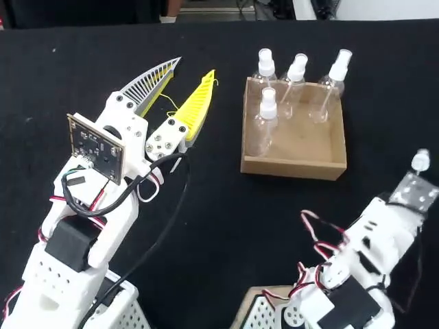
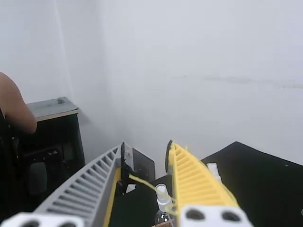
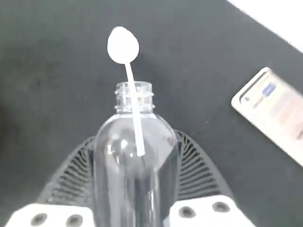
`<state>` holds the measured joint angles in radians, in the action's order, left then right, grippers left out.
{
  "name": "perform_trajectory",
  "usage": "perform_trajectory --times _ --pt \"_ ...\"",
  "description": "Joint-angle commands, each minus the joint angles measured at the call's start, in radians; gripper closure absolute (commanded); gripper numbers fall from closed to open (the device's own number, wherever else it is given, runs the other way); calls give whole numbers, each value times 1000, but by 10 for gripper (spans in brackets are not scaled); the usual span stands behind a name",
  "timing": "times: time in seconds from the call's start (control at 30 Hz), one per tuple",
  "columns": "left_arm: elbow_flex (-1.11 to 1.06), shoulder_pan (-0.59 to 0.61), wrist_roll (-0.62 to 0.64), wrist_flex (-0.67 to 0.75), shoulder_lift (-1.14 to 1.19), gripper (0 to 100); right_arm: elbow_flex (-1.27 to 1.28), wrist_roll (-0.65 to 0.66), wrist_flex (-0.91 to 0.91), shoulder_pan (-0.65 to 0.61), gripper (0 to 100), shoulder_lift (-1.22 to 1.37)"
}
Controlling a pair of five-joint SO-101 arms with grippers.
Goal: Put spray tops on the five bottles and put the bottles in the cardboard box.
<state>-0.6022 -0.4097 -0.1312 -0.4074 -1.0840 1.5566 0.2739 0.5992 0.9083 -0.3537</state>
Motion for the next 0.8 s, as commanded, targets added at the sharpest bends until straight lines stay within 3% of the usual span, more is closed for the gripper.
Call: perform_trajectory --times 0.0,0.23,0.53,0.77 --pt "1 7 -11 26 -12 841 70 -2 218 18 988 -42" --pt "-10 7 -9 28 -12 841 108 -8 376 17 988 -42" --pt "-107 7 -11 20 -23 841 113 -172 583 11 988 -44" --pt "-300 153 0 18 -25 844 113 -238 796 9 988 -44"
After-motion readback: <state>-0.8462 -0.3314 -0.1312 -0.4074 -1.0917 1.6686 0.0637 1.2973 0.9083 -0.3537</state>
